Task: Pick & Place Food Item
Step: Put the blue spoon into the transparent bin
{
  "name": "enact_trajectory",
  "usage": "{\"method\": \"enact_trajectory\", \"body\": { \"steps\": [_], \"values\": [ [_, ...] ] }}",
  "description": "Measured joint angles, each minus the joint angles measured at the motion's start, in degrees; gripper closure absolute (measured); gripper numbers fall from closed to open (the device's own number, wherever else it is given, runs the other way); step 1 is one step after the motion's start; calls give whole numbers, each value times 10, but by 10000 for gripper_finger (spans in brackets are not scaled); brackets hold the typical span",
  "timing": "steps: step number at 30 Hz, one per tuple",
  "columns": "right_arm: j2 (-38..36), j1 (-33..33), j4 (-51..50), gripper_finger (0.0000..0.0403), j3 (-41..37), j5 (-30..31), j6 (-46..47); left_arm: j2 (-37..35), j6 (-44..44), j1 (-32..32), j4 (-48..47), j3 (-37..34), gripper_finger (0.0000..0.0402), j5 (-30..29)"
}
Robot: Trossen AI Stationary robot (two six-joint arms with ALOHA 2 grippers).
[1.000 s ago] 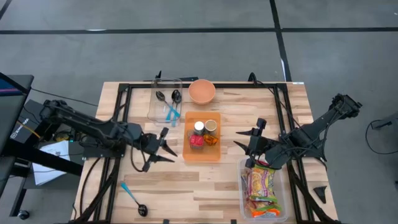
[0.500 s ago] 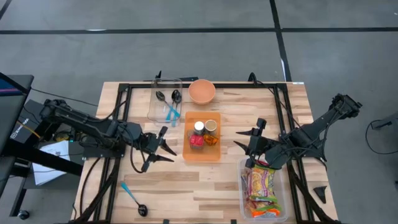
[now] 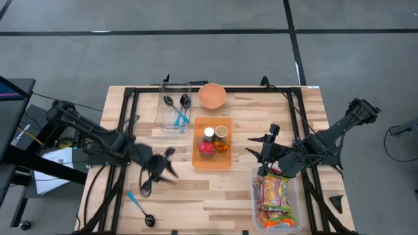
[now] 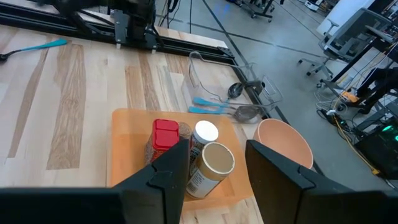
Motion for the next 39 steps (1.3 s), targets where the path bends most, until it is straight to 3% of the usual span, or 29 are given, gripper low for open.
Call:
{"method": "enact_trajectory", "body": {
  "steps": [5,10,17,24,32,39],
  "values": [
    [0,-4,0,249,0,0,7,39,-60,-96,-2,0,298,-54],
    [0,-5,0,249,0,-2,18,71,-178,-151,-12,0,298,-91],
    [0,-5,0,249,0,-4,20,100,-383,-216,-139,0,298,-89],
    [0,-5,0,249,0,-14,20,117,-464,-242,-141,0,298,-45],
    [0,-5,0,249,0,-16,20,179,-454,-241,-124,0,298,-34],
    [0,-7,0,249,0,-32,21,273,-463,-212,-55,-1,298,108]
  ]
}}
